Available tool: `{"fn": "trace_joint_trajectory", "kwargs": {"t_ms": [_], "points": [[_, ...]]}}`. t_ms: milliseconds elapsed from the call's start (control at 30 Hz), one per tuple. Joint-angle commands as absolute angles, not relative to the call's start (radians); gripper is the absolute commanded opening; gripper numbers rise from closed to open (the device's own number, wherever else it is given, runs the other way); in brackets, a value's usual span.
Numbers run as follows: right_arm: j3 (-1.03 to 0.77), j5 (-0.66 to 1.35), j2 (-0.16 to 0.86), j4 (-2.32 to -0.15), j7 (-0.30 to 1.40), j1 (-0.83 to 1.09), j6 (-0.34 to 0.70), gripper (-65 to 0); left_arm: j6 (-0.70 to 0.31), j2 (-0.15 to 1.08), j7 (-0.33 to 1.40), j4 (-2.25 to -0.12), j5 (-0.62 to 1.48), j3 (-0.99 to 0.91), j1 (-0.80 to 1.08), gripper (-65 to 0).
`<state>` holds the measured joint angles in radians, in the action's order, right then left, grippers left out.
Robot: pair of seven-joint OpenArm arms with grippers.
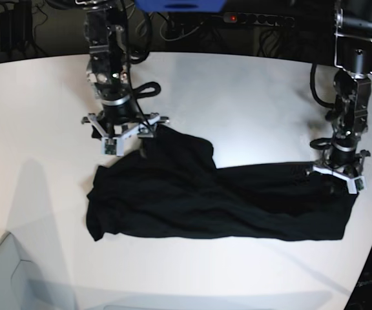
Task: Layout the t-shirt on the table in an organized manner, then fold the t-shirt properly
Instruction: 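Pull the shirt taut between both grippers, spreading it flat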
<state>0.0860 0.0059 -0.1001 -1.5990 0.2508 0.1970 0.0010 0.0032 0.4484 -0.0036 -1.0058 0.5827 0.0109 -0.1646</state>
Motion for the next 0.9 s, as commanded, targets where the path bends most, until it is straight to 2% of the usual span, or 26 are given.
{"fn": "trace_joint_trajectory", "kwargs": {"t_ms": [0, 67, 200, 400, 600, 867], "points": [[0.091, 0.007, -0.104, -1.620, 0.220, 0.185, 0.004, -25.7, 0.004, 0.466, -0.030, -1.056, 0.601, 0.002, -0.165, -34.2], [0.091, 0.007, -0.104, -1.620, 0.220, 0.185, 0.004, -25.7, 0.004, 0.466, -0.030, -1.127, 0.636, -0.056, -0.136, -28.5], [0.113, 0.007, -0.102, -1.615, 0.228, 0.180, 0.004, -25.7, 0.004, 0.452, -0.028, -1.184, 0.650, -0.203, -0.111, -22.5], [0.147, 0.007, -0.104, -1.550, 0.228, 0.173, 0.004, -25.7, 0.001, 0.463, -0.028, -0.969, 0.650, -0.232, -0.214, -16.2], [0.150, 0.007, -0.105, -1.486, 0.219, 0.166, 0.004, -25.7, -0.004, 0.466, -0.031, -0.805, 0.650, -0.232, -0.314, -15.1], [0.145, 0.007, -0.104, -1.402, 0.219, 0.105, 0.004, -26.9, -0.004, 0.453, -0.031, -0.791, 0.641, -0.231, -0.383, -15.0]]}}
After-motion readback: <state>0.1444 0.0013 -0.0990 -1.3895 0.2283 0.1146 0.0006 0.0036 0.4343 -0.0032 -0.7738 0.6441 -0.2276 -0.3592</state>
